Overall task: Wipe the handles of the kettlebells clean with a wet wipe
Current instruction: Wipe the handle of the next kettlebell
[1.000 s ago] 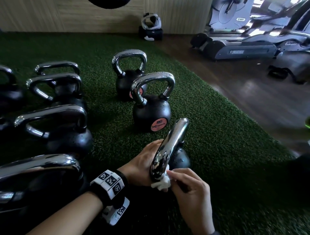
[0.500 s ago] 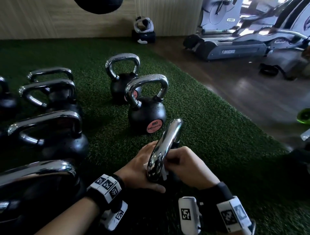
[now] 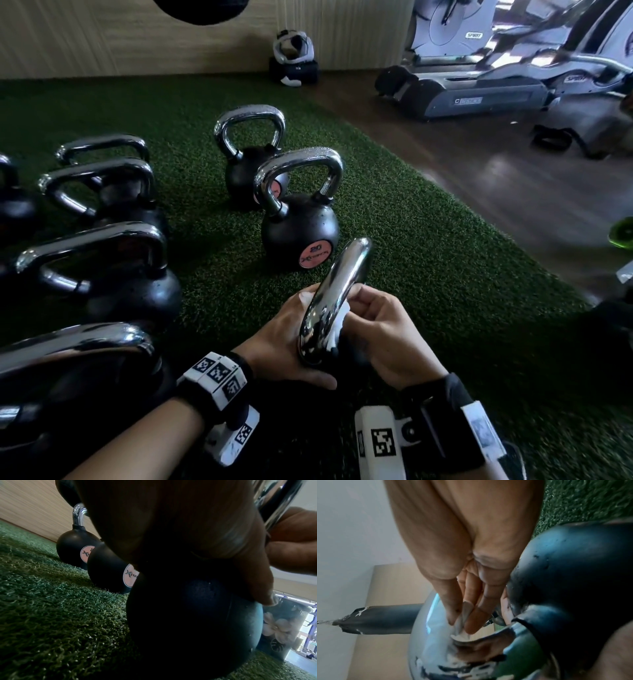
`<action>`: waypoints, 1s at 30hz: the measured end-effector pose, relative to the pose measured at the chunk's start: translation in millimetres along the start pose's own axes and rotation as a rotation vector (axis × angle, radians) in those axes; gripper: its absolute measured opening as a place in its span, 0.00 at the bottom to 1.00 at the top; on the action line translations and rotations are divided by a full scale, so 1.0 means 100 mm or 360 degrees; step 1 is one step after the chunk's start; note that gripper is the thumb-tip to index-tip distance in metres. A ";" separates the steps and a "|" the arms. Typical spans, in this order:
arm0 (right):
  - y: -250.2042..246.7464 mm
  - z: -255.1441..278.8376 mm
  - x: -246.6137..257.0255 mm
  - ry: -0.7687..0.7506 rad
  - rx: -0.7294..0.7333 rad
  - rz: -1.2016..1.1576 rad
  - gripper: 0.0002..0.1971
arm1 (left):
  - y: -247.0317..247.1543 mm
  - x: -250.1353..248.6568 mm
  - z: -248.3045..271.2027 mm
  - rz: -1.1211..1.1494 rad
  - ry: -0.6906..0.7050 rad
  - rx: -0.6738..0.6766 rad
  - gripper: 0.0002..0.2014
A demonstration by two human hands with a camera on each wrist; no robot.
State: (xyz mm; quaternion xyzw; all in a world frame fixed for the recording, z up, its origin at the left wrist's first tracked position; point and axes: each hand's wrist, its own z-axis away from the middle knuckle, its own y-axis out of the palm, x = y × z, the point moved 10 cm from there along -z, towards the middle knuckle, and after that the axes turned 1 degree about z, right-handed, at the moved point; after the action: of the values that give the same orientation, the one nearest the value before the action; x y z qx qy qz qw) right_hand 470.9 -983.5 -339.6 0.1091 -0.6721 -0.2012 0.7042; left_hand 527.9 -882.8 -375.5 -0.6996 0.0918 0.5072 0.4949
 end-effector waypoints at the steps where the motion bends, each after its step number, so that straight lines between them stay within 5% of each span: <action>1: -0.02 -0.02 0.03 -0.0034 -0.0036 -0.0064 0.10 | -0.01 0.00 0.00 0.0027 0.0001 -0.0023 0.59; 4: -0.03 -0.05 0.11 -0.0151 -0.0094 -0.0070 0.17 | 0.01 0.00 0.01 0.0034 -0.0033 -0.0013 0.65; 8: -0.08 0.03 0.15 -0.0279 -0.0271 -0.0040 0.21 | -0.02 -0.03 0.02 0.0001 -0.0002 -0.0040 0.61; 13: -0.41 -0.05 0.38 -0.0548 -0.0834 0.0290 0.21 | -0.04 -0.05 0.04 0.0041 0.0015 -0.0070 0.63; 20: -0.30 0.22 0.55 -0.0750 -0.1148 0.0766 0.17 | -0.02 -0.05 0.04 -0.0060 -0.0020 -0.0012 0.58; 30: -0.52 0.02 0.60 -0.0703 -0.1569 0.1150 0.12 | -0.07 -0.15 0.03 -0.0026 0.0184 -0.0074 0.52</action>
State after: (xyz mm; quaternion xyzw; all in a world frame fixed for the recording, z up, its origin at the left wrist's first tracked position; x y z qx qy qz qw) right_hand 462.9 -1055.9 -307.2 -0.5039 -0.6242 -0.2542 0.5402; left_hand 523.3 -882.5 -358.9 -0.7397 0.1026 0.4637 0.4767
